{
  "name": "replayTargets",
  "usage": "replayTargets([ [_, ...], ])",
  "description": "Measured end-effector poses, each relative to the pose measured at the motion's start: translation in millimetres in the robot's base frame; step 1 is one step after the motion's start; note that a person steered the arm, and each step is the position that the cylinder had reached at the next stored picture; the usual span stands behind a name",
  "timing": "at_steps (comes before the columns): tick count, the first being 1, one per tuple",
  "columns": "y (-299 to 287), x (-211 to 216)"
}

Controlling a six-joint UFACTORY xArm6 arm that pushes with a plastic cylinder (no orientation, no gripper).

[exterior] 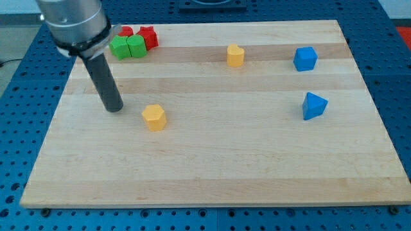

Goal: Move the yellow hexagon into the yellow heart

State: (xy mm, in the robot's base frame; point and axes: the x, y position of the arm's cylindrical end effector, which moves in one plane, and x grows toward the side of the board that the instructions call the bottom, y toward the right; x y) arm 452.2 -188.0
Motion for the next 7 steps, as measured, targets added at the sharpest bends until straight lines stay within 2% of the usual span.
replayTargets([
  [2,131.5,46.6],
  [3,167.3,54.3],
  [4,170.3,87.6],
  [5,204.7,92.4],
  [7,232.6,47.6],
])
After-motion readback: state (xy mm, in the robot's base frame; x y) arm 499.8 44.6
